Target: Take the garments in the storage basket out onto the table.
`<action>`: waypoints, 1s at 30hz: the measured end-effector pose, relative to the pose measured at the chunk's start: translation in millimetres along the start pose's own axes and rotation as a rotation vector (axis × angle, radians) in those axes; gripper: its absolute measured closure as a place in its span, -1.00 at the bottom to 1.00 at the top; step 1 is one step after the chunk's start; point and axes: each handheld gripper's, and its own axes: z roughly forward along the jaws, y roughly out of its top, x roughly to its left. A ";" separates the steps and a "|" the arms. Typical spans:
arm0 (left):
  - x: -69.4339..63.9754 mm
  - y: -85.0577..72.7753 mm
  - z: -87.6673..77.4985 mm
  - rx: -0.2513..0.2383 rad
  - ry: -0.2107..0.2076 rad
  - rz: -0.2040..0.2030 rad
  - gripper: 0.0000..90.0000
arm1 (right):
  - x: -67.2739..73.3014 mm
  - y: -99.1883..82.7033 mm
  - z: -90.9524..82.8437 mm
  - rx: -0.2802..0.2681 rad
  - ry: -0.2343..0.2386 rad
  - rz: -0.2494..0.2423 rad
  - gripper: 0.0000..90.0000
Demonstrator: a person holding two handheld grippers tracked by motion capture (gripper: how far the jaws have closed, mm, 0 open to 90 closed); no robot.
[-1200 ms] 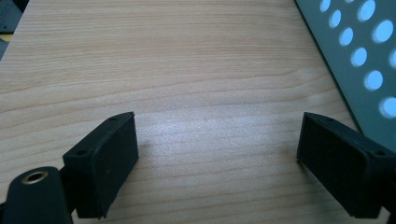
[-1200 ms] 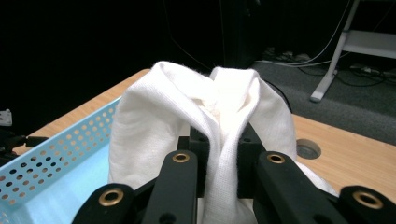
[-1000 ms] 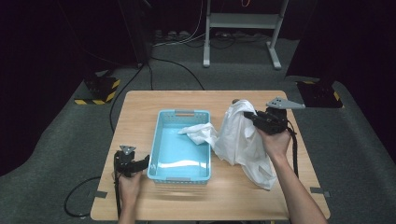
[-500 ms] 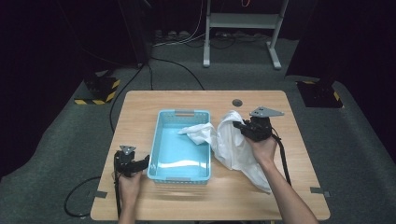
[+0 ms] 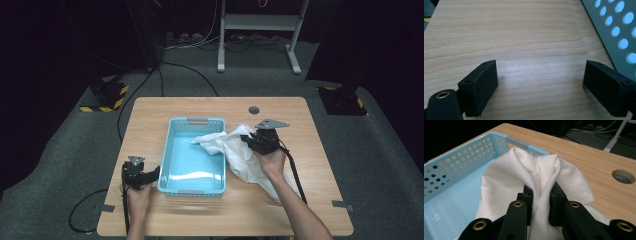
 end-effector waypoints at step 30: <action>-0.5 0.1 0.0 0.003 0.003 0.005 -0.72 | -7.8 -49.6 73.7 0.222 -0.098 0.083 0.70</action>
